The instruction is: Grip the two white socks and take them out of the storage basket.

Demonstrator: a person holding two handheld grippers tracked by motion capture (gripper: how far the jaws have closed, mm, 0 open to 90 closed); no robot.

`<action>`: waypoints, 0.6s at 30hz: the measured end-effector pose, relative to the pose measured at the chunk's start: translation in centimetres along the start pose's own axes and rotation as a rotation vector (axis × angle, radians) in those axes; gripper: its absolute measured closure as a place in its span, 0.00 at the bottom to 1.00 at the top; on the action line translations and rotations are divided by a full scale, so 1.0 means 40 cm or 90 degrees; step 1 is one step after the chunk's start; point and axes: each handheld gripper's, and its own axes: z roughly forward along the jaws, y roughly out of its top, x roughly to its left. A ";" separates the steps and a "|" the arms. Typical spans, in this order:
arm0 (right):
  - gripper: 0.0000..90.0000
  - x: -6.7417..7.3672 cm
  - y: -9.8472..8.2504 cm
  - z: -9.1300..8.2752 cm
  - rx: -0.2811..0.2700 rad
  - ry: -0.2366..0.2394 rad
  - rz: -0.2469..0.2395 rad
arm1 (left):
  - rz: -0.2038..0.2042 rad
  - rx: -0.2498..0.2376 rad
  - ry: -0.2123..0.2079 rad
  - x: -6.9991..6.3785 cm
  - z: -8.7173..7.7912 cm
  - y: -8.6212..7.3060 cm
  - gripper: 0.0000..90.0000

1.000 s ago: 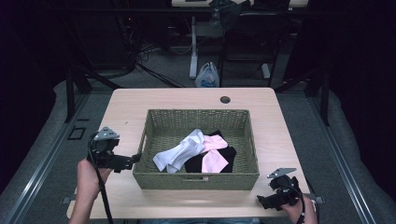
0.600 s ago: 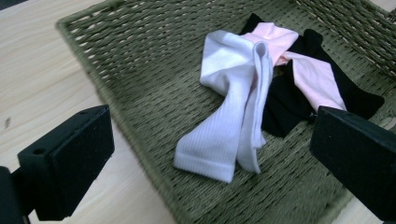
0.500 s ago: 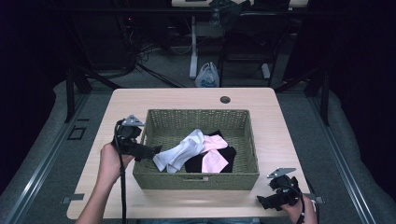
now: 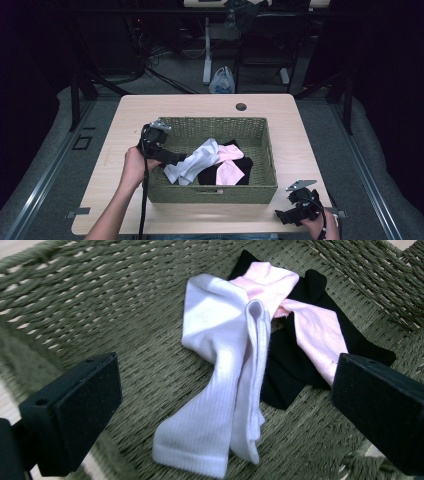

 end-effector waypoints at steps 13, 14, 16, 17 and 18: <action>0.00 0.001 -0.001 -0.001 -0.005 0.003 0.003 | 0.019 0.045 -0.030 -0.022 0.090 0.033 0.01; 0.00 0.001 -0.001 -0.001 -0.004 0.003 0.003 | 0.018 0.046 -0.028 -0.024 0.097 0.033 0.03; 0.00 0.002 -0.001 0.000 -0.003 0.003 0.003 | 0.020 0.050 -0.027 -0.027 0.108 0.035 0.08; 0.00 0.003 0.000 0.000 -0.002 0.005 0.002 | 0.019 0.054 -0.032 -0.029 0.117 0.036 0.10; 0.00 0.003 -0.001 0.001 -0.003 0.004 0.002 | 0.022 0.058 -0.034 -0.030 0.122 0.037 0.14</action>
